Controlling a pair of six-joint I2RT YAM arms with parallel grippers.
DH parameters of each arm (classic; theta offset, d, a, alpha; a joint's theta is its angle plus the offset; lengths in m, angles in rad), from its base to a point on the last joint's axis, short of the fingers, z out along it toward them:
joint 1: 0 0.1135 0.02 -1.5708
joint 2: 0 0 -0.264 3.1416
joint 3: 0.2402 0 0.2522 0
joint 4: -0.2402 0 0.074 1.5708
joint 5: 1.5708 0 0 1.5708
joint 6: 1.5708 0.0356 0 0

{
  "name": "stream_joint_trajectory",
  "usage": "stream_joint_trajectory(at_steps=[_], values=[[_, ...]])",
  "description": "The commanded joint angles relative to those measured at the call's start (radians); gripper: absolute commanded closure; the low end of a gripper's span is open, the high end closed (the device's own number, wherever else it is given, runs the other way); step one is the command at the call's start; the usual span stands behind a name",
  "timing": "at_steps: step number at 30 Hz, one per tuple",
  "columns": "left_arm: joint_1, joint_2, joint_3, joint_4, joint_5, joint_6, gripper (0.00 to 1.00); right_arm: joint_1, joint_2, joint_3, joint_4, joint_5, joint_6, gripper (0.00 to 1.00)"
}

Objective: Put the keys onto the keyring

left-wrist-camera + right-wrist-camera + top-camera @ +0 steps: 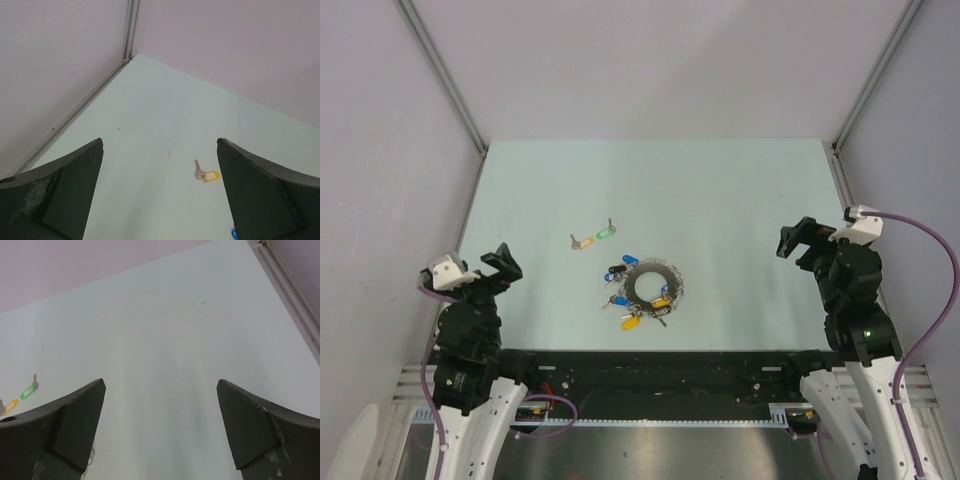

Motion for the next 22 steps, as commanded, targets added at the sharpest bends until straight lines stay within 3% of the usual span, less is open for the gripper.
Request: stream_joint_trajectory(at_steps=[1, 6, 22], values=[[-0.018, -0.005, -0.007, 0.002, -0.081, -0.001, 0.0, -0.001, -0.032, -0.016, -0.021, 0.04, -0.02, 0.0], [-0.044, -0.011, -0.005, -0.015, -0.098, 0.001, 0.0, -0.001, -0.078, -0.093, 0.02, 0.037, 0.0, 0.0], [-0.084, 0.015, -0.008, 0.01, -0.067, 0.009, 0.0, -0.024, -0.111, -0.125, 0.04, -0.033, 0.026, 0.0]])
